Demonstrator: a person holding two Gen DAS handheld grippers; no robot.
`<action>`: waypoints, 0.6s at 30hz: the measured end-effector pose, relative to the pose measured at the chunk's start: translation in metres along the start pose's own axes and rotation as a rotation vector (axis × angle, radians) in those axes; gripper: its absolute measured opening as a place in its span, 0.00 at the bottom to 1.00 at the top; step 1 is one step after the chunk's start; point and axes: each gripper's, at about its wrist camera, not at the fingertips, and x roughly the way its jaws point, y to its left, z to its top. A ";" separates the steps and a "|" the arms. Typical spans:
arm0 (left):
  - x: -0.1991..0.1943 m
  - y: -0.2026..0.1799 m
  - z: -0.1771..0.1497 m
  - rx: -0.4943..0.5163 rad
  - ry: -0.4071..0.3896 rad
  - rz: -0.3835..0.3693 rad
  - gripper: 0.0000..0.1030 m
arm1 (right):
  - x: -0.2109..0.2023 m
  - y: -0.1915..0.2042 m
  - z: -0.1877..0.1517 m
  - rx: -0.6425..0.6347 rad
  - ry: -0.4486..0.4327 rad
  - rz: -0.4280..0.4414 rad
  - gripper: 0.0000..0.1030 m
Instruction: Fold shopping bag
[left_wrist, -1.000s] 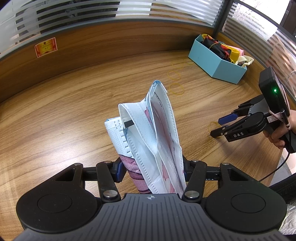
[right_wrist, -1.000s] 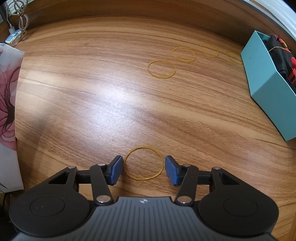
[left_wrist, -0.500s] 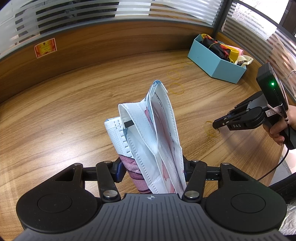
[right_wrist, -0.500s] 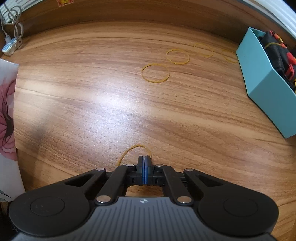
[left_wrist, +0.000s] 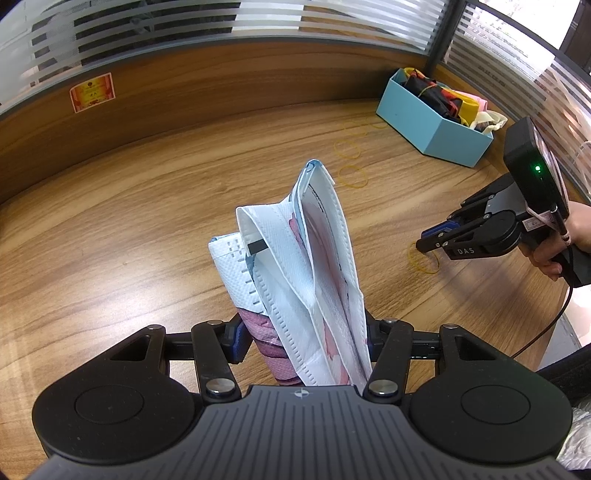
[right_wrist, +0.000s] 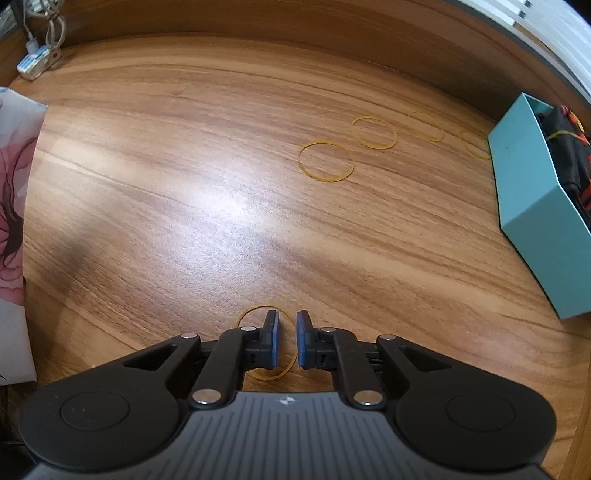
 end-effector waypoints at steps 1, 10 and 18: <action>0.000 0.000 0.000 0.000 0.000 0.000 0.55 | 0.001 -0.001 0.001 -0.004 -0.001 0.003 0.11; 0.001 0.001 0.001 0.002 0.001 -0.007 0.55 | 0.001 -0.002 0.006 -0.013 0.001 0.050 0.00; 0.000 0.001 0.000 0.003 -0.009 -0.015 0.55 | -0.025 -0.002 0.004 0.032 -0.045 0.061 0.00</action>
